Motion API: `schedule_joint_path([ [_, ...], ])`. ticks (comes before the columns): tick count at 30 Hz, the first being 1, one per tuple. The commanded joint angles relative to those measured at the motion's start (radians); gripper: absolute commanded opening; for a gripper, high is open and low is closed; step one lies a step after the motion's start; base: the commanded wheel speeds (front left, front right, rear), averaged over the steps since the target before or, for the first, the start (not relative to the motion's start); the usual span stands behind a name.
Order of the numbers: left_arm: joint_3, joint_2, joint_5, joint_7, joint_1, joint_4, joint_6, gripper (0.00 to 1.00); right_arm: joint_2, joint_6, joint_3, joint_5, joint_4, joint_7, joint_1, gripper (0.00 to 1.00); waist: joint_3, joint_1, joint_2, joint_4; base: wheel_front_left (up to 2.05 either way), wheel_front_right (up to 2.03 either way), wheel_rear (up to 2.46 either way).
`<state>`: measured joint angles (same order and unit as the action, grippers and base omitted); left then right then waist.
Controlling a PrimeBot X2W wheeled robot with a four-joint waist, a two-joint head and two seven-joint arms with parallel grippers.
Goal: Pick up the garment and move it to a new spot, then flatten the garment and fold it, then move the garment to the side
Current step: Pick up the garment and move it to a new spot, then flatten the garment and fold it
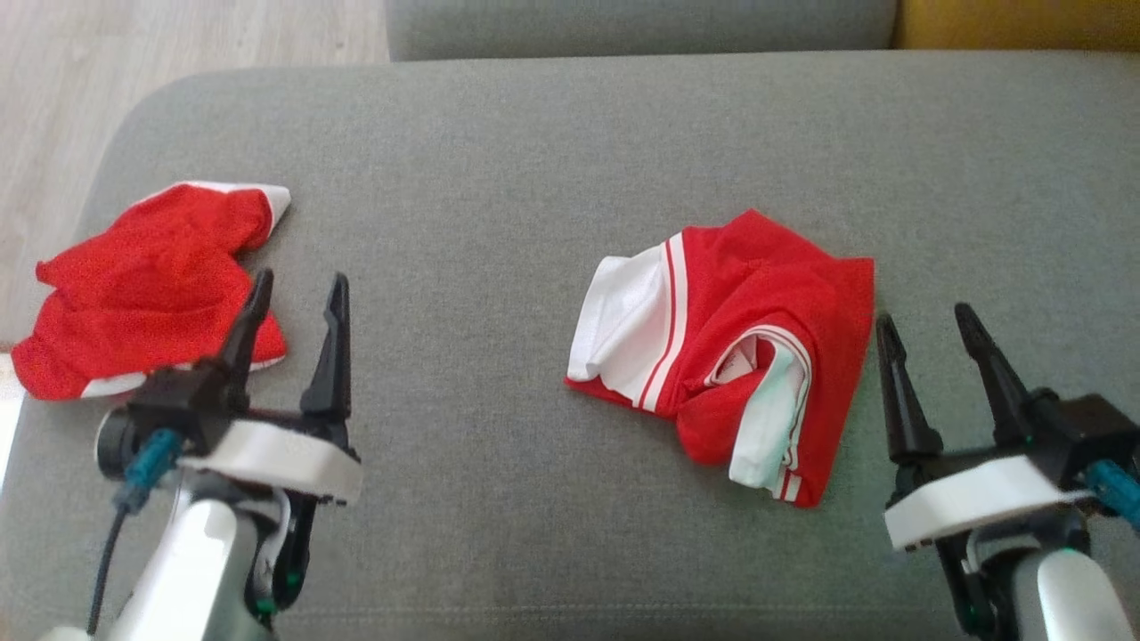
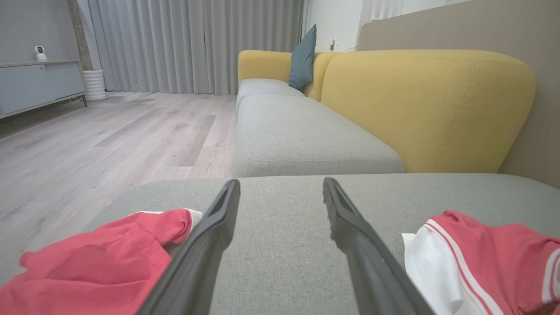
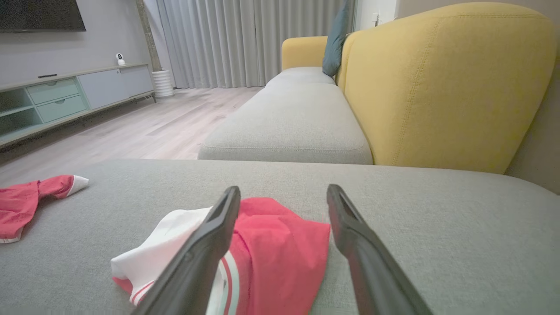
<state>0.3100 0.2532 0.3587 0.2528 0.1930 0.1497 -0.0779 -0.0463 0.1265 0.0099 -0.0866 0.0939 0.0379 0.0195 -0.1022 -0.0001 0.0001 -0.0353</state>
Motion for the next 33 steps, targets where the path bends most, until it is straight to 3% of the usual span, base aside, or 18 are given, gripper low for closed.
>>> schedule_joint_path([
  [1, -0.045, 0.032, -0.009, 0.009, 0.027, -0.032, 0.002, 1.0, -0.004, 0.004, 0.017, 0.005, 0.033, 0.003, -0.018, 1.0, 0.008, 0.0001, -0.0001, 0.001, 0.0, 0.0, 0.0],
  [27, -0.033, 0.036, -0.034, 0.009, -0.062, -0.036, -0.002, 1.0, -0.004, 0.004, 0.034, 0.008, 0.053, 0.041, 0.044, 1.0, 0.053, 0.0001, -0.0001, -0.003, 0.0, 0.0, 0.0],
  [33, -0.029, 0.036, -0.036, 0.009, -0.048, -0.039, 0.0, 1.0, -0.004, 0.004, 0.086, 0.006, 0.025, 0.091, 0.039, 1.0, 0.035, 0.0001, -0.0001, -0.009, 0.0, 0.0, 0.0],
])
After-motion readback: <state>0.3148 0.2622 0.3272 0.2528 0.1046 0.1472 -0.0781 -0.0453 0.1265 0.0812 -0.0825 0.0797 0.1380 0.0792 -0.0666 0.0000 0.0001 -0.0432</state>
